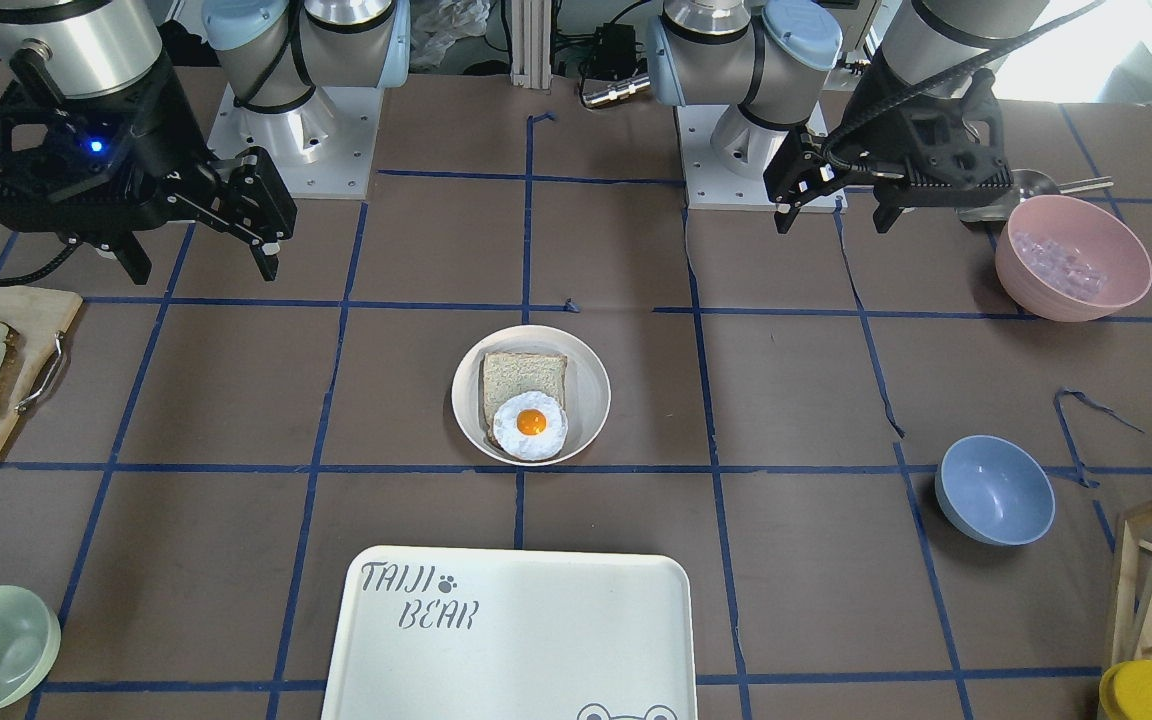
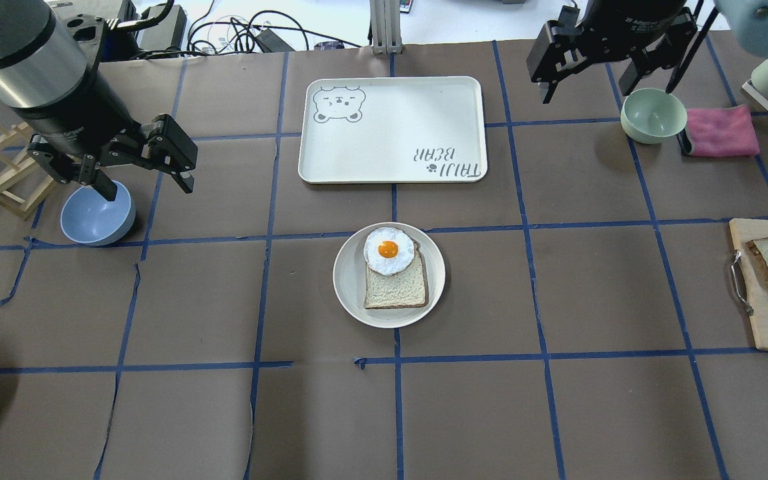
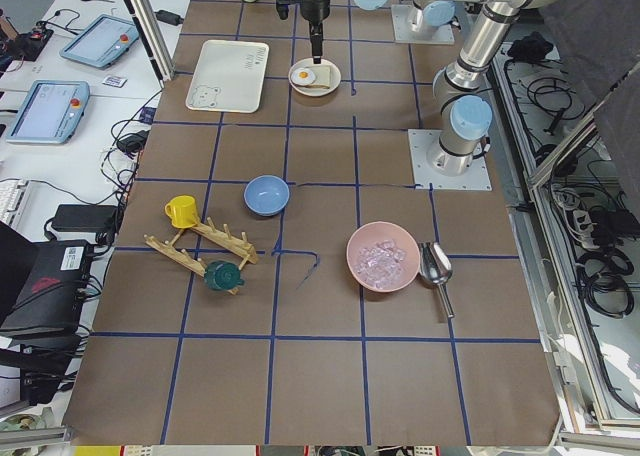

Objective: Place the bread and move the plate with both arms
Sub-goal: 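Move the right gripper toward the wooden cutting board with bread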

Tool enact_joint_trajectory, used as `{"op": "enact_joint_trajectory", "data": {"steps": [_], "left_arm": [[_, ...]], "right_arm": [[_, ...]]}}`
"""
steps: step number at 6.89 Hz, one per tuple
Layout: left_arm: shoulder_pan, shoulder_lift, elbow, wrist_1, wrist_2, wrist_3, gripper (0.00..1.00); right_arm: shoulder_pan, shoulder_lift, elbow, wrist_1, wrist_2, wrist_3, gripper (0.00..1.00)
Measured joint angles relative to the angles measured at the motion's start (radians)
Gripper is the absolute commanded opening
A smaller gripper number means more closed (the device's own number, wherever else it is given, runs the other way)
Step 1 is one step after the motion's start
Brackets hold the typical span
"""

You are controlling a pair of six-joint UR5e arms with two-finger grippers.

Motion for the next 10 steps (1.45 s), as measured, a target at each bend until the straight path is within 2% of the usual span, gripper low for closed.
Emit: {"op": "enact_joint_trajectory", "data": {"steps": [7, 10], "left_arm": [[0.0, 0.0, 0.0, 0.0, 0.0, 0.0, 1.0], [0.0, 0.0, 0.0, 0.001, 0.0, 0.0, 1.0]], "right_arm": [[0.0, 0.005, -0.004, 0.004, 0.008, 0.013, 1.0], [-0.002, 0.011, 0.002, -0.045, 0.002, 0.012, 1.0]]}}
